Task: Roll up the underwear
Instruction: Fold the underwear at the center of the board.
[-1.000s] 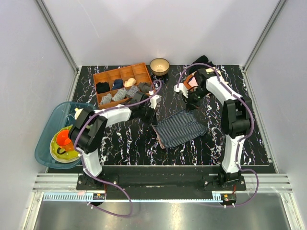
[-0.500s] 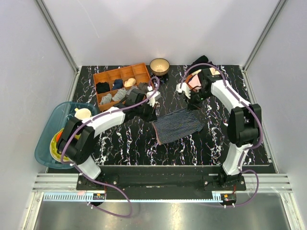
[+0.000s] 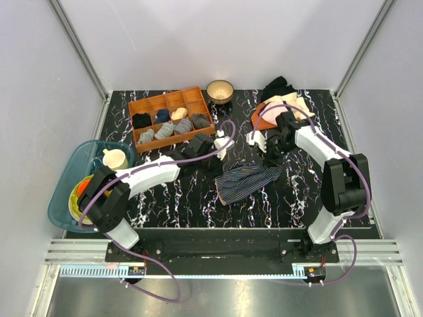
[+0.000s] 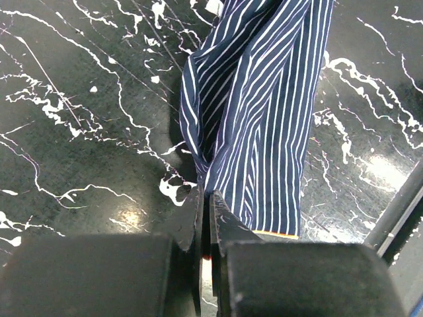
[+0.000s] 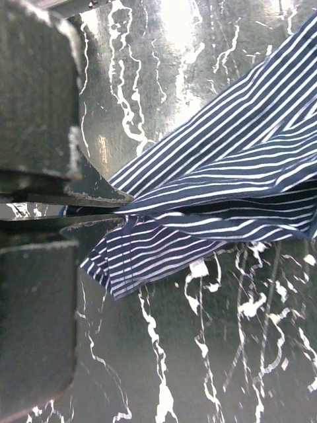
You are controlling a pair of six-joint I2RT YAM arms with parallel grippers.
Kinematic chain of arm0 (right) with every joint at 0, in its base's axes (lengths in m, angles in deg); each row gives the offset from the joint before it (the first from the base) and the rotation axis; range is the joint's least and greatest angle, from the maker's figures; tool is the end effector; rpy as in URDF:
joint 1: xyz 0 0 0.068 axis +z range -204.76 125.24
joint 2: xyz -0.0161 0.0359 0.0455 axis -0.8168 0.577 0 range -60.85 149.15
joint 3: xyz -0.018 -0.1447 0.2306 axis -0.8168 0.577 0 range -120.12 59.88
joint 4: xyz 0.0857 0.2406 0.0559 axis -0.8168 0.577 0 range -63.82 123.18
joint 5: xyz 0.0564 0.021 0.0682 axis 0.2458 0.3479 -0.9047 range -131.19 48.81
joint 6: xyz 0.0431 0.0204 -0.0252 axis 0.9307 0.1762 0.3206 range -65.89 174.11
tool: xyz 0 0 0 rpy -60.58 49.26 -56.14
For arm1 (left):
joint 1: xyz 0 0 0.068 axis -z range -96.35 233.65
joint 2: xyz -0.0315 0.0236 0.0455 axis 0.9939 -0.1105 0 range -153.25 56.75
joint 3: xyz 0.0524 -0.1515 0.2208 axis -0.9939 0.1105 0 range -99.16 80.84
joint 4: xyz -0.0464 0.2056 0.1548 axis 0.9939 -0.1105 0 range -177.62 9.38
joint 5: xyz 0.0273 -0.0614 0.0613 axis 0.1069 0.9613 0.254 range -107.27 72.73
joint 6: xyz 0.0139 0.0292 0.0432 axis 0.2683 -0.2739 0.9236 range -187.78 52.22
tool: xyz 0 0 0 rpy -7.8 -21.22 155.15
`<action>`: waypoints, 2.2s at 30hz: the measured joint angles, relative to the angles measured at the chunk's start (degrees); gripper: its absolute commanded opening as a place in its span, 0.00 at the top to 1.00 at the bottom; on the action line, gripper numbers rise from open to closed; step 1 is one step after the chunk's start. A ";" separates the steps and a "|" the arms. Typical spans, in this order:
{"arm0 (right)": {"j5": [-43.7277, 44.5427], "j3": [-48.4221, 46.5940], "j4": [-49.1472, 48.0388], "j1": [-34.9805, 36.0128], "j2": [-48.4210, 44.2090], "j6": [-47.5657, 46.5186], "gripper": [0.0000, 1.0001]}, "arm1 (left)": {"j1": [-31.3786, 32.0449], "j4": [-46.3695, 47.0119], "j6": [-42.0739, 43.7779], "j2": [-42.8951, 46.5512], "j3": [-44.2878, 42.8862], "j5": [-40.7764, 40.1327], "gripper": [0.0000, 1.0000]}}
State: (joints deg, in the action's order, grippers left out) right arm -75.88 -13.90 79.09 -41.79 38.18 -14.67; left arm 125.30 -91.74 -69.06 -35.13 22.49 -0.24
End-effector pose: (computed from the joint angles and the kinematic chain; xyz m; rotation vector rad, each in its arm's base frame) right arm 0.3170 0.0938 0.2230 -1.7772 1.9240 0.5957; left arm 0.2493 -0.2357 0.2161 0.9756 2.2158 -0.7063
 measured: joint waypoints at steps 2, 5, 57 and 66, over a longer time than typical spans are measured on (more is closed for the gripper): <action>0.76 2.16 -0.63 0.00 -0.48 -0.37 1.00 | 1.53 -0.04 0.02 0.02 0.00 -2.10 1.00; 1.33 4.39 -1.97 -0.02 -0.66 -0.63 1.00 | 4.04 -0.04 0.00 0.02 0.52 -5.66 1.00; -6.80 12.15 6.47 -11.43 -6.40 -8.57 0.61 | 21.03 2.71 -14.14 -4.68 3.67 -18.56 0.60; -10.10 8.44 4.87 -11.23 -4.72 -1.81 0.73 | 21.05 3.13 -14.29 3.08 7.52 -18.08 0.48</action>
State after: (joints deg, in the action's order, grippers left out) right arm -85.98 -5.46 83.96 -53.03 33.45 -16.48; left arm 146.35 -88.61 -83.35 -32.04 30.01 -18.31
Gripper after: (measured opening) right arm 0.280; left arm 0.476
